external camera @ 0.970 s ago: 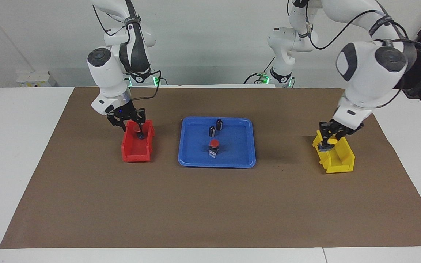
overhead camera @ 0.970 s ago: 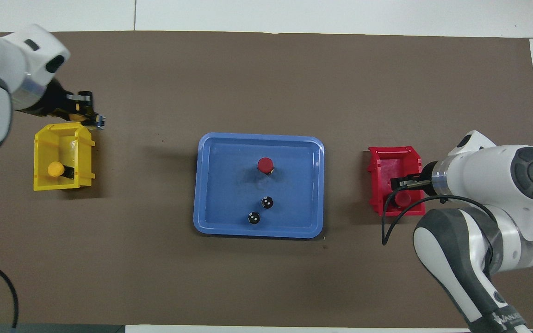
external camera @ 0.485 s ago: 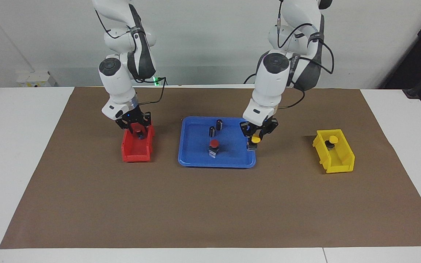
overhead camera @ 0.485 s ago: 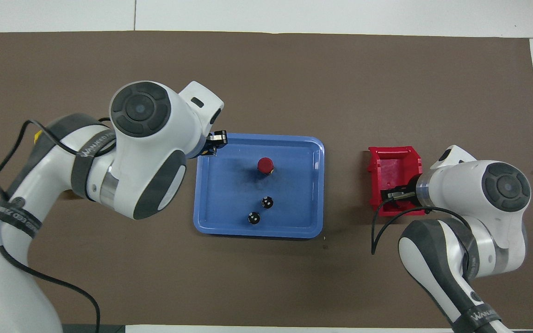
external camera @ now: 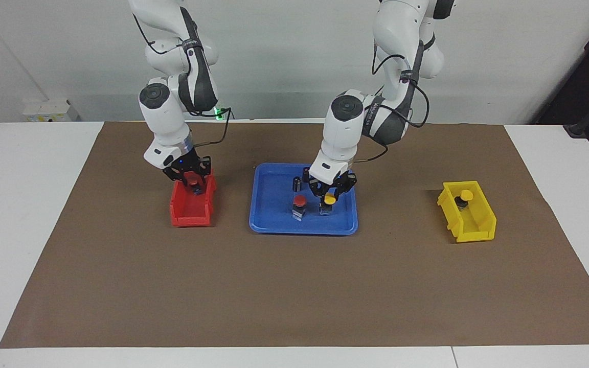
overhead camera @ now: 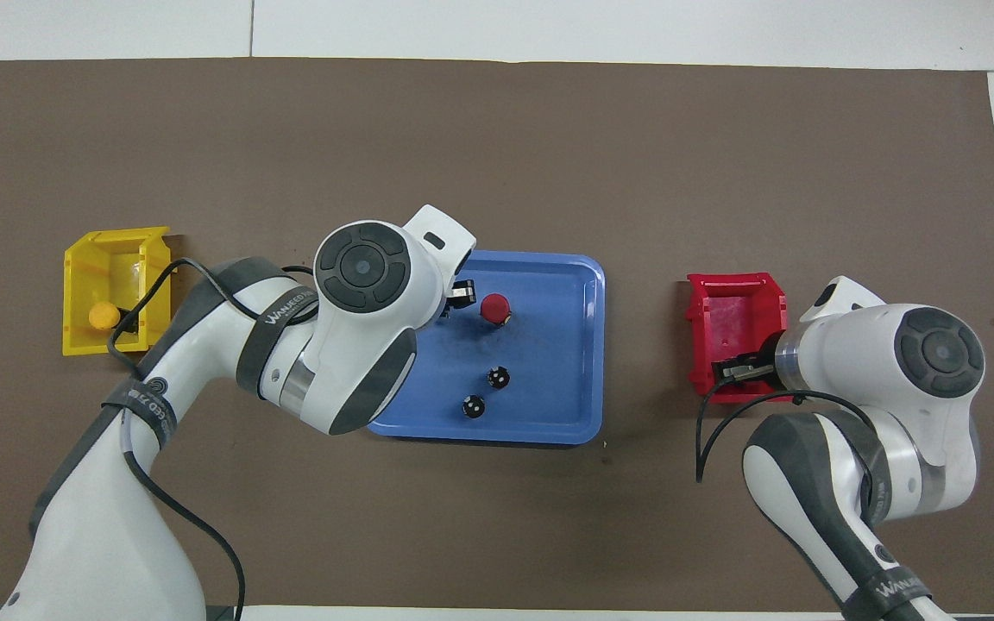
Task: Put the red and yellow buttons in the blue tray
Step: 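Place the yellow button in the tray while the right gripper grasps red, then carry the red button to the tray while the left gripper returns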
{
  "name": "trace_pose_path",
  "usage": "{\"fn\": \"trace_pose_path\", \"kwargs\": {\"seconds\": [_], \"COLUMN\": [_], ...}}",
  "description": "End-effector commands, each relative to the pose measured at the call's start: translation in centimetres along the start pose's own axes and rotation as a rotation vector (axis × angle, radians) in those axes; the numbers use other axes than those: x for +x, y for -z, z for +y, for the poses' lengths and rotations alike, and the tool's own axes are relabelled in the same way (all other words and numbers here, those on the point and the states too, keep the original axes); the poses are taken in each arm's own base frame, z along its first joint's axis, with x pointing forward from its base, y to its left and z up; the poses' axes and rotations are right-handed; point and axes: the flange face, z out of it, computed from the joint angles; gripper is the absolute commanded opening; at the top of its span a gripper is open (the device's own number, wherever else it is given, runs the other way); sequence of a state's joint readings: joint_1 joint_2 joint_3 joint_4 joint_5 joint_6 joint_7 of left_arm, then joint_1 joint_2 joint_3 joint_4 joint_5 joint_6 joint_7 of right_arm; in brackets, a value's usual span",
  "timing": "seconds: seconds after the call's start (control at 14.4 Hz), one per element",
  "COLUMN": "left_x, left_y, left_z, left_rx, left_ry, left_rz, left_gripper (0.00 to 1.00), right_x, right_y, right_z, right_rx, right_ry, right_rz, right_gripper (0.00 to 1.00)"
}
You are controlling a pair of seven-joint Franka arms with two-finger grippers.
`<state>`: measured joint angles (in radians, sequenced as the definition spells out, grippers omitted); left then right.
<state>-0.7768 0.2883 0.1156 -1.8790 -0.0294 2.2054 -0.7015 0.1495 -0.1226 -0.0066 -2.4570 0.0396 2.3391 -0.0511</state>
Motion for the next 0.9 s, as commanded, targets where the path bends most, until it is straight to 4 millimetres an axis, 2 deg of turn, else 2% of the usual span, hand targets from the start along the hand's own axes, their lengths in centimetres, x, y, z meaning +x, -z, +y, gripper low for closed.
{"fn": "trace_pose_path", "kwargs": {"seconds": [0.0,0.07,0.14,0.21,0.28,0.35,0.42,0.48,0.55,0.62,0.69,0.76,0.83], "left_x": [-0.1,0.0,0.2,0.7,1.3,2.4,4.1,5.6,6.8,8.4,9.4,10.1,11.3], "left_y": [-0.3,0.3,1.9,4.3,6.6,8.5,9.7,9.9,9.9,10.3,10.7,11.1,11.1], "left_z": [0.1,0.2,0.3,-0.1,-0.6,-2.4,-5.6,-8.3,-10.7,-14.7,-18.2,-20.9,-25.1], "left_rx": [-0.01,-0.005,0.004,0.021,0.027,0.027,0.023,0.026,0.033,0.038,0.038,0.038,0.031], "left_ry": [0.024,0.03,0.035,0.04,0.045,0.07,0.082,0.034,-0.012,-0.025,-0.059,-0.109,-0.118], "left_rz": [-0.005,-0.011,-0.026,-0.05,-0.058,-0.06,-0.06,-0.072,-0.09,-0.107,-0.129,-0.144,-0.148], "left_gripper": [0.62,0.84,0.89,0.93,0.93,0.93,0.96,0.98,0.98,0.98,0.98,0.98,0.98], "right_x": [-0.7,-0.5,0.1,1.1,2.5,4.0,5.8,7.0,8.4,9.4,10.2,10.5,11.1], "right_y": [0.2,0.4,1.1,2.1,3.8,5.3,7.0,8.1,9.3,9.9,10.4,10.3,8.6], "right_z": [0.5,0.5,0.4,0.2,0.1,-0.2,-0.7,-1.2,-2.7,-4.7,-7.0,-9.5,-11.8], "right_rx": [0.013,0.014,0.015,0.017,0.02,0.023,0.024,0.024,0.023,0.032,0.072,0.099,0.104], "right_ry": [0.014,0.015,0.016,0.019,0.018,0.021,0.004,-0.027,-0.052,-0.077,-0.15,-0.214,-0.239], "right_rz": [0.015,0.011,0.004,-0.021,-0.034,-0.052,-0.061,-0.06,-0.044,-0.02,0.004,0.036,0.043], "right_gripper": [0.4,0.34,0.32,0.32,0.32,0.32,0.32,0.32,0.32,0.32,0.3,0.3,0.3]}}
